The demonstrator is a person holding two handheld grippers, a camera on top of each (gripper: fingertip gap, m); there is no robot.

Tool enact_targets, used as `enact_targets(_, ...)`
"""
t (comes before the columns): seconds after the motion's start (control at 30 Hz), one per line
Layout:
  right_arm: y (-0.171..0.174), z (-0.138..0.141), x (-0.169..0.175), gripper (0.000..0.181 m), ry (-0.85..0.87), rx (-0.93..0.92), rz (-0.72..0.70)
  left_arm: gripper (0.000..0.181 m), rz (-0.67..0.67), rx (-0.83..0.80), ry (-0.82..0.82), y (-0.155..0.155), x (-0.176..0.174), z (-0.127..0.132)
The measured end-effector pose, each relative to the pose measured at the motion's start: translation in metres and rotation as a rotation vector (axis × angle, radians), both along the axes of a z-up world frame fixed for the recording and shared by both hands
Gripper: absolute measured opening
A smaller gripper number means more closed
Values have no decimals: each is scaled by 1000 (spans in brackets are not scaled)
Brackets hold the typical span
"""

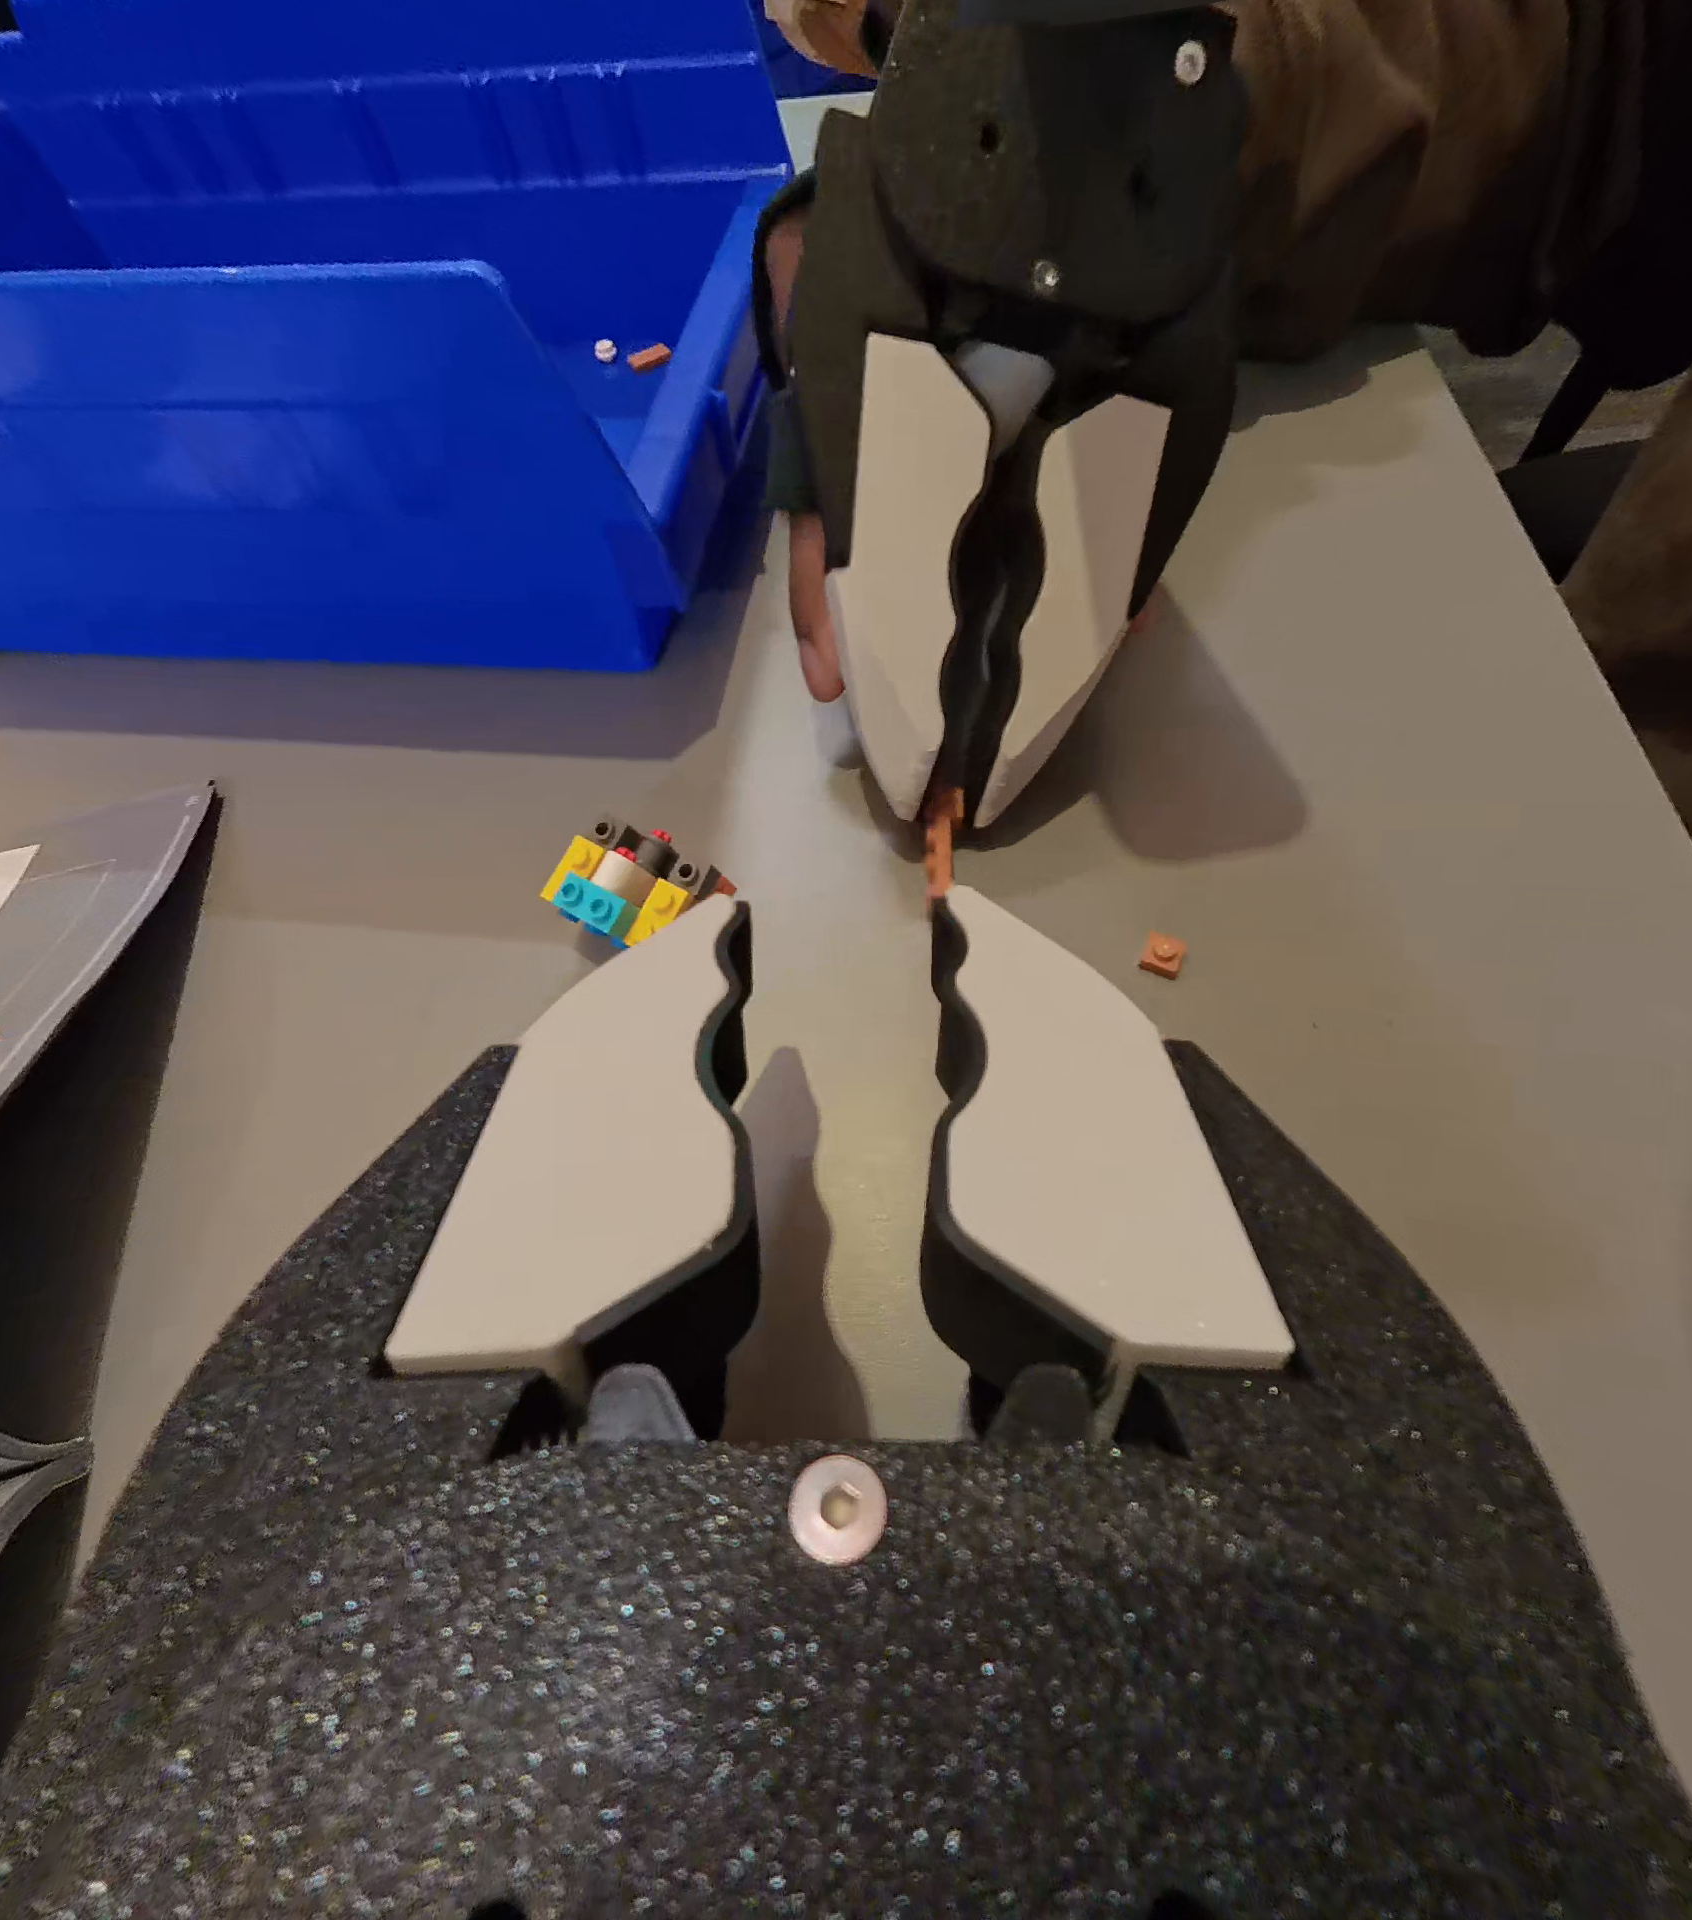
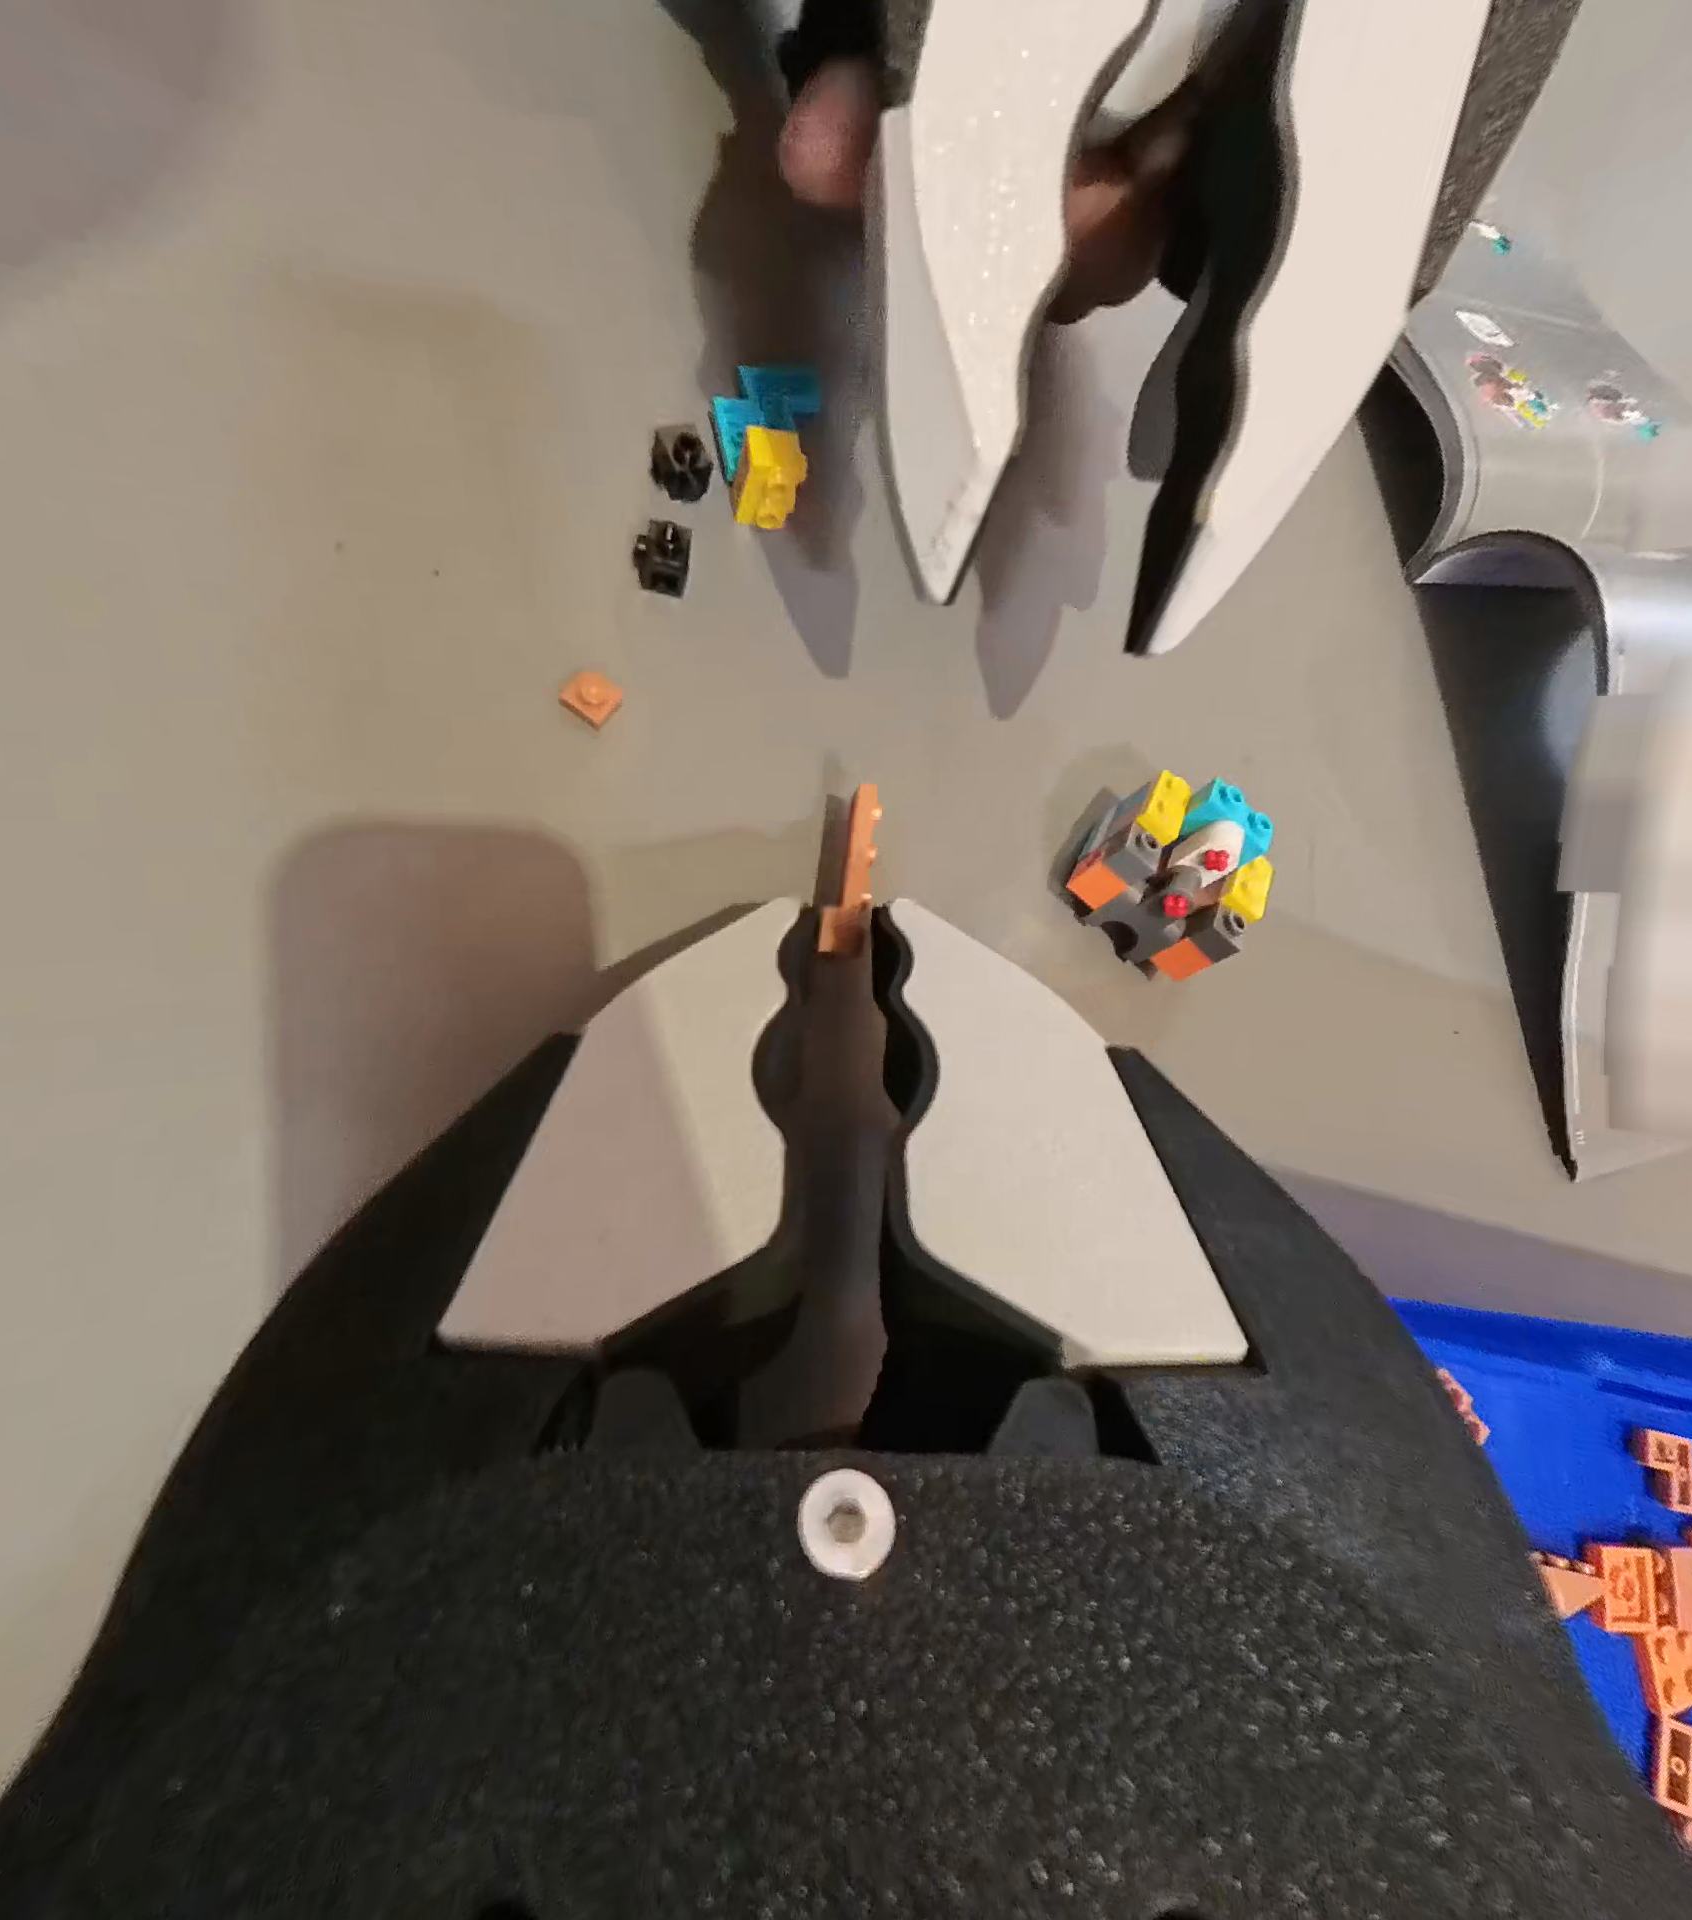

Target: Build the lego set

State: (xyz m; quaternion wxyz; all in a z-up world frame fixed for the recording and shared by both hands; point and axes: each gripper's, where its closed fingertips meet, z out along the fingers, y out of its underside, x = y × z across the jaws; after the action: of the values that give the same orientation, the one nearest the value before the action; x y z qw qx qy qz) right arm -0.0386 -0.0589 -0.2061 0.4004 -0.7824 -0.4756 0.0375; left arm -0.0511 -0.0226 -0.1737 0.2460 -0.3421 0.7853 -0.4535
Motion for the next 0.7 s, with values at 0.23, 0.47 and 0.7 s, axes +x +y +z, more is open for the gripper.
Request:
enact_targets(0.23, -9, -3, -3, 21, -11, -57, 32, 33, 2, 2, -14, 0, 0, 4)
enact_targets(0.47, -14, 13, -21, 24, 80, -51, 75, 32, 32, 6, -51, 4, 2, 12)
enact_targets(0.7, -18, 10, -55, 22, 122, -141, 68, 32, 72, 10, -87, 9, 5, 19)
